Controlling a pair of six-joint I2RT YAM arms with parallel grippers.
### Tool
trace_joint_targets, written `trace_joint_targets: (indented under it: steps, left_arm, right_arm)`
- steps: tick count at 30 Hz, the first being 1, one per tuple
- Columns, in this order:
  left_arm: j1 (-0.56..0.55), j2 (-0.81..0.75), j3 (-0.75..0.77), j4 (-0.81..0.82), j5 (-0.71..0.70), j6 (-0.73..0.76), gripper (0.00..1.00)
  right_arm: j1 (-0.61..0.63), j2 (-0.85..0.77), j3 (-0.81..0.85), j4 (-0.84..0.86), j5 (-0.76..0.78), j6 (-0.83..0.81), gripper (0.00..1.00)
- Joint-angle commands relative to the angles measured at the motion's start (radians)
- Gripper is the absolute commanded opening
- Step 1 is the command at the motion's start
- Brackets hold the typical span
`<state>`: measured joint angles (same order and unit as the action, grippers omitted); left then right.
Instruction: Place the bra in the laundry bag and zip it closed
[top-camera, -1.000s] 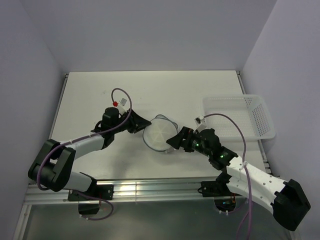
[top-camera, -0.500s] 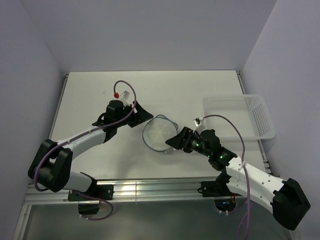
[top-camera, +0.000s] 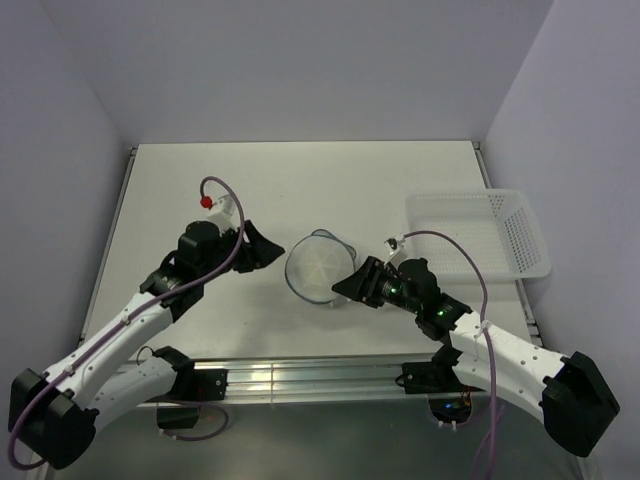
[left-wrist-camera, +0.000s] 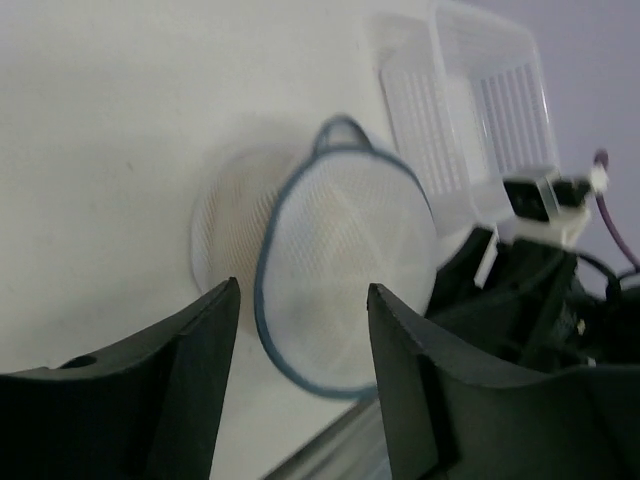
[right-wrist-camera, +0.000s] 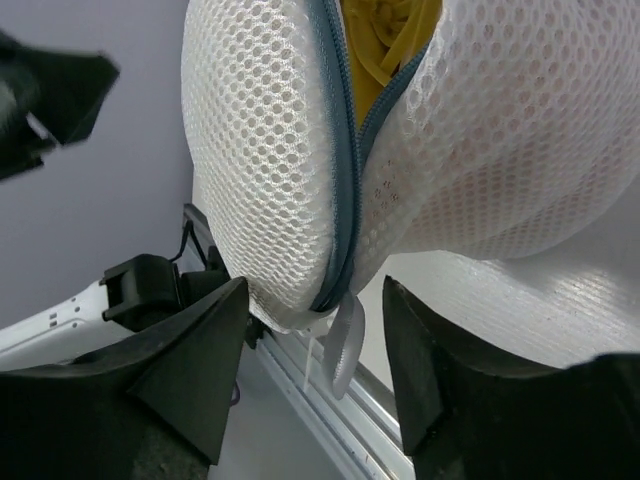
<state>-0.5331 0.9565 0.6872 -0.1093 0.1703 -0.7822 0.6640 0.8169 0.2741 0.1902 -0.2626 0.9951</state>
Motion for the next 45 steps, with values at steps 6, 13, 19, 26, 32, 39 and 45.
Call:
trace_joint_targets:
  steps: [6, 13, 19, 26, 32, 39, 45]
  left_arm:
    - [-0.298, -0.165, -0.051, -0.205, 0.066, 0.103, 0.34]
    - [-0.473, -0.023, -0.012, -0.118, -0.023, 0.089, 0.34]
    - [-0.518, 0.100, 0.003, 0.049, -0.055, 0.051, 0.46]
    - [-0.561, 0.223, 0.025, 0.132, -0.164, 0.043, 0.52]
    - [-0.596, 0.297, 0.057, 0.155, -0.326, 0.050, 0.52]
    - [-0.686, 0.395, 0.146, 0.112, -0.514, 0.080, 0.53]
    - [-0.689, 0.407, 0.152, 0.106, -0.575, 0.072, 0.47]
  right_arm:
    - [-0.003, 0.019, 0.008, 0.106, -0.006, 0.027, 0.42]
    - [-0.004, 0.054, 0.007, 0.176, 0.022, 0.053, 0.24]
    - [-0.004, 0.076, 0.027, 0.181, 0.063, 0.037, 0.08]
    - [-0.003, 0.087, 0.036, 0.192, 0.085, 0.031, 0.00]
    - [-0.003, 0.097, 0.033, 0.213, 0.092, 0.034, 0.00]
    - [-0.004, 0.111, 0.022, 0.239, 0.080, 0.036, 0.00]
    - [-0.004, 0.114, 0.020, 0.244, 0.069, 0.033, 0.00]
